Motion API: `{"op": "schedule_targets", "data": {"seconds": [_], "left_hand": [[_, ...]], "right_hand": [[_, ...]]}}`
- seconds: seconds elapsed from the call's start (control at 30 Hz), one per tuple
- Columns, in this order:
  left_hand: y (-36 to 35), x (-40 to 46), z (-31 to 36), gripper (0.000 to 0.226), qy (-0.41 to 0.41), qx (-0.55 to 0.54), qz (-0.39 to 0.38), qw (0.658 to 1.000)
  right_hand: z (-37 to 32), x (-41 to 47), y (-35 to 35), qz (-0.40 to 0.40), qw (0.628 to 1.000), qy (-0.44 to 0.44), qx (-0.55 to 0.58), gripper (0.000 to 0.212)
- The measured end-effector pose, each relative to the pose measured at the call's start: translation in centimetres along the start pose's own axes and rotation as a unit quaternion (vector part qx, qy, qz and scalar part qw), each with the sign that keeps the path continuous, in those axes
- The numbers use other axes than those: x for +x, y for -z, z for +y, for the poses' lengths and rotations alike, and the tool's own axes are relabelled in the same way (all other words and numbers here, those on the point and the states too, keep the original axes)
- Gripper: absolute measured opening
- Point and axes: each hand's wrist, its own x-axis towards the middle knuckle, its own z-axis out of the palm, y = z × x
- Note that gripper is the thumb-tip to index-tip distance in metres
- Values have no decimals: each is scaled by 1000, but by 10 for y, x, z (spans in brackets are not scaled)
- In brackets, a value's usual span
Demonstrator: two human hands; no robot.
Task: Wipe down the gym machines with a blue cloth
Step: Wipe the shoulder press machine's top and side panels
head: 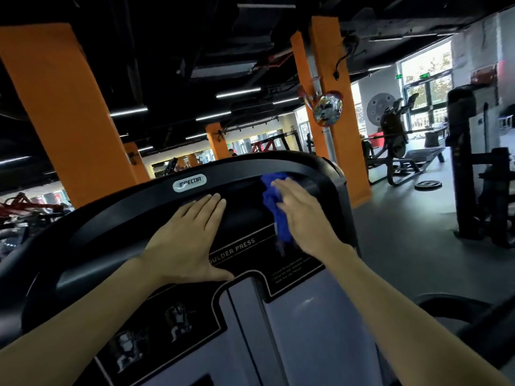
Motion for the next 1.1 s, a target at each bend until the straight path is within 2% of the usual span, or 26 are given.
{"op": "schedule_targets", "data": {"seconds": [0.1, 0.17, 0.23, 0.3, 0.4, 0.47, 0.53, 0.6, 0.63, 0.7, 0.77, 0.83, 0.87, 0.9, 1.0, 1.07, 1.1], "left_hand": [[-3, 0, 0, 142, 4, 8, 19, 1000], [-4, 1, 1, 142, 7, 17, 24, 1000], [-4, 1, 2, 144, 9, 21, 18, 1000], [-4, 2, 2, 145, 9, 22, 13, 1000], [-5, 3, 2, 146, 1, 26, 20, 999], [-5, 3, 2, 146, 0, 39, 15, 999], [-4, 3, 5, 145, 5, 47, 3, 999], [-2, 4, 11, 147, 18, 59, -12, 998], [-1, 5, 14, 149, 26, 66, -21, 997], [-2, 6, 18, 151, 42, 76, -32, 996], [-3, 6, 20, 155, 49, 76, -28, 996], [-4, 6, 24, 157, 56, 82, -25, 995], [-4, 6, 27, 157, 61, 89, -27, 994], [-3, 6, 31, 157, 67, 97, -30, 993], [-1, 6, 40, 155, 80, 112, -34, 990], [-1, 5, 44, 153, 90, 116, -37, 989], [-1, 5, 45, 153, 95, 118, -36, 988]], "right_hand": [[15, 13, 8, 30, 996, -89, -11, 36], [-5, 8, 4, 64, 993, -92, -28, 35], [-40, -8, -10, 73, 993, -55, -69, 42], [-76, -38, -27, 51, 995, 15, -84, 57], [-67, -60, -24, 32, 989, 102, -103, 75], [-32, -57, -16, 40, 993, 46, -106, 81], [-1, -50, -10, 69, 990, -91, -82, 81], [-7, -46, -13, 90, 978, -182, -35, 78], [-23, -47, -19, 99, 977, -189, -24, 78], [-64, -60, -35, 100, 988, -114, -24, 73], [-88, -79, -46, 80, 995, 24, -46, 63], [-65, -84, -42, 62, 989, 113, -75, 62], [-43, -81, -36, 68, 988, 111, -87, 66], [-20, -78, -29, 82, 988, 82, -101, 70], [22, -71, -11, 127, 980, -90, -122, 81], [4, -68, -17, 152, 971, -150, -107, 82], [-14, -71, -24, 165, 971, -145, -92, 77]]}}
